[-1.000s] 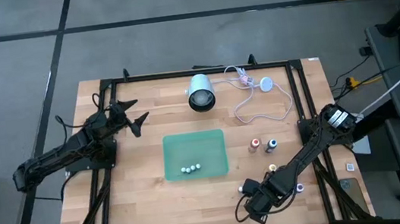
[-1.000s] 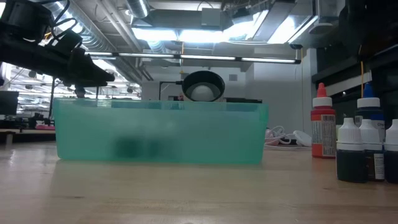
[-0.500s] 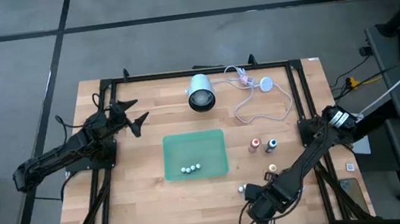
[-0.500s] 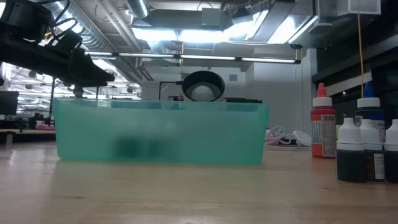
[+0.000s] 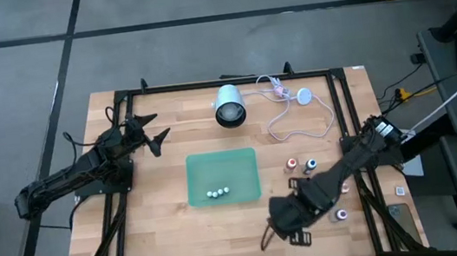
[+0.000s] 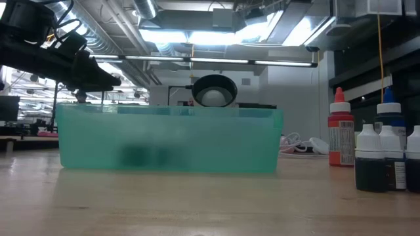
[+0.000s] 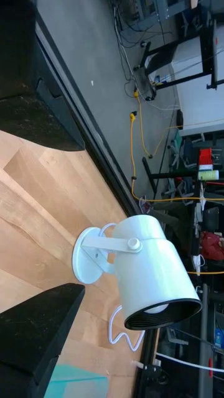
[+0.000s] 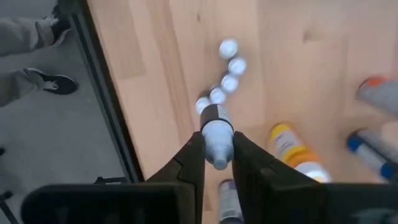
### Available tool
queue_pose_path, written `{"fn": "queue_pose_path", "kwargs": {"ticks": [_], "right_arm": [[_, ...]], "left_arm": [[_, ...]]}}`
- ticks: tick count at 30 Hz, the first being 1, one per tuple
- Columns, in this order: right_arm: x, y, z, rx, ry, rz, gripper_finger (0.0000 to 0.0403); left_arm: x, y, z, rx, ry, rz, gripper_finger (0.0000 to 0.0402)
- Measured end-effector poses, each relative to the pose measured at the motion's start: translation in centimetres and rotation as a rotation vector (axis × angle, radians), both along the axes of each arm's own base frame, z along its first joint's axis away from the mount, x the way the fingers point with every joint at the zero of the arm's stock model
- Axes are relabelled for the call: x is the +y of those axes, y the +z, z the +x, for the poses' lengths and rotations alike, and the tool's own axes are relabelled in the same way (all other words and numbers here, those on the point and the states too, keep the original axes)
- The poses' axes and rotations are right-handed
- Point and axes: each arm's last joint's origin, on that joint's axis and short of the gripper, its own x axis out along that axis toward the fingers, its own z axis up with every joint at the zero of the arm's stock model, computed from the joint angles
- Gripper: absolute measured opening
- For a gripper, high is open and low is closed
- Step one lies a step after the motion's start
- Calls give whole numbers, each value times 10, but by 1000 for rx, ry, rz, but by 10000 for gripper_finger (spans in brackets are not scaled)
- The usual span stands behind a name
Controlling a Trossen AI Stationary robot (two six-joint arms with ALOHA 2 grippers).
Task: Pick & Place food coloring
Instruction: Put the small black food coloring bottle into the bin
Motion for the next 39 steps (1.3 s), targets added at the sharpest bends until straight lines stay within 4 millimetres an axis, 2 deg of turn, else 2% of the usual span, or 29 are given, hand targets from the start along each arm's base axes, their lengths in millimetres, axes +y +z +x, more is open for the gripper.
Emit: {"fn": "queue_pose_path", "kwargs": {"ticks": [6,12,19,25,32,39], "right_arm": [[-34,14,21,-52,-5,-9,64],[-68,18,40,-97,-36,-34,66],[-92,15,74,-170,-21,-31,66],[-107,4,102,-198,-21,-37,67],[-113,-16,135,-196,5,-19,69],[-114,-47,151,-134,33,-5,67]], "left_arm": [[0,0,0,0,0,0,361],[0,0,0,0,0,0,361],[0,0,0,0,0,0,361],[0,0,0,1,0,0,361],[0,0,0,1,0,0,361],[0,0,0,1,0,0,361]]}}
